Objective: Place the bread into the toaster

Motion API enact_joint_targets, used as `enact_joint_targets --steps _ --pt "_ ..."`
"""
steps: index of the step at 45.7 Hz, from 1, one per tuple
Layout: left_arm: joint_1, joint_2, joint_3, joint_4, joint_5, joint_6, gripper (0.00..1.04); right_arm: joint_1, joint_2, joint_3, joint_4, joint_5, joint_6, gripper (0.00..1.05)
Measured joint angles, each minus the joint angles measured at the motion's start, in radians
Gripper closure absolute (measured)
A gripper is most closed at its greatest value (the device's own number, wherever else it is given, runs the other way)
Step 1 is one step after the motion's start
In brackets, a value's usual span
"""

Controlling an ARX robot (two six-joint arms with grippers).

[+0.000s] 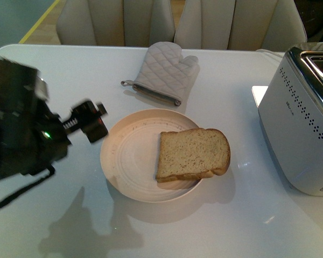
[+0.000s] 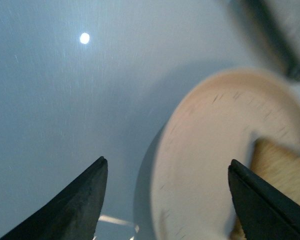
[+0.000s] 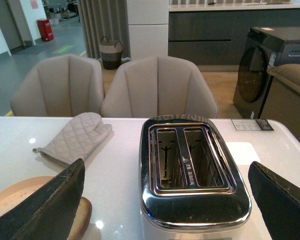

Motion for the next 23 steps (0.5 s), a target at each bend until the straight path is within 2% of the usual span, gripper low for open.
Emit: enact_joint_targets --steps 7,13,15,17,20,23 --pt "0.059 -0.28 -0.123 0.046 -0.034 -0.019 0.07 0.0 0.0 0.0 0.0 0.0 0.0 0.09" --pt "0.078 -0.621 -0.28 0.057 -0.069 -0.033 0.07 0.0 0.0 0.0 0.0 0.0 0.0 0.09" --pt "0.081 -0.767 -0.353 0.129 -0.121 0.062 0.14 0.0 0.0 0.0 0.0 0.0 0.0 0.09" --pt "0.093 -0.92 -0.411 0.12 -0.123 0.206 0.23 0.0 0.0 0.0 0.0 0.0 0.0 0.09" --pt "0.126 -1.206 -0.483 -0.077 -0.103 0.43 0.37 0.0 0.0 0.0 0.0 0.0 0.0 0.09" --pt "0.15 -1.432 -0.523 -0.273 -0.079 0.531 0.47 0.0 0.0 0.0 0.0 0.0 0.0 0.09"
